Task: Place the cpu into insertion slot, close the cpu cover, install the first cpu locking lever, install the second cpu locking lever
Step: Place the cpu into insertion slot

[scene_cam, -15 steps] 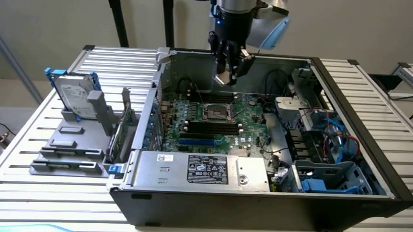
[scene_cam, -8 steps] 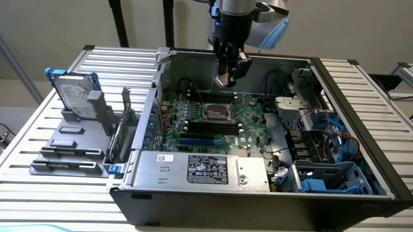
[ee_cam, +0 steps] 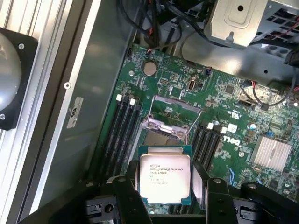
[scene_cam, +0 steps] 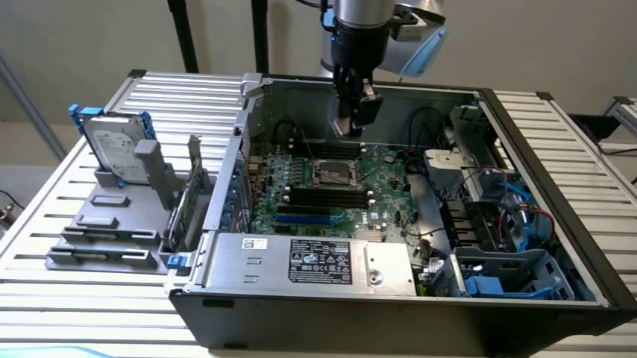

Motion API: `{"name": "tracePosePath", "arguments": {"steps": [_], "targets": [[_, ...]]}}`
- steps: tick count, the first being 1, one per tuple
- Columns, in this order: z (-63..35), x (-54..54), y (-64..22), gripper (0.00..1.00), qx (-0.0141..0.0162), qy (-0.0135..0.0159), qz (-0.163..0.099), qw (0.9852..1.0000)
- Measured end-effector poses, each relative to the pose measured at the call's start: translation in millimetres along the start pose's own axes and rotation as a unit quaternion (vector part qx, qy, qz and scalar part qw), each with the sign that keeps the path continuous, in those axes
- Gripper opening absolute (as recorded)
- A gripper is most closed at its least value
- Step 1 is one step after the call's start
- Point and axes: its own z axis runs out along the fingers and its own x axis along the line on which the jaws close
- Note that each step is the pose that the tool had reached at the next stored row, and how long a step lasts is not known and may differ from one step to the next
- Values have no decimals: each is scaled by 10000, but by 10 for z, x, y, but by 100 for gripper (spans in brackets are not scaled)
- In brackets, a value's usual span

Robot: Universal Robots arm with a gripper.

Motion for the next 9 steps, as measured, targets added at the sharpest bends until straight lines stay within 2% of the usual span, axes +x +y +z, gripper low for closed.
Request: {"name": "tracePosePath", "arguments": {"steps": [5, 9], "targets": [[37, -1, -2, 55, -9, -26, 454, 9990], [78, -1, -5, 55, -15, -47, 815, 9967]]}}
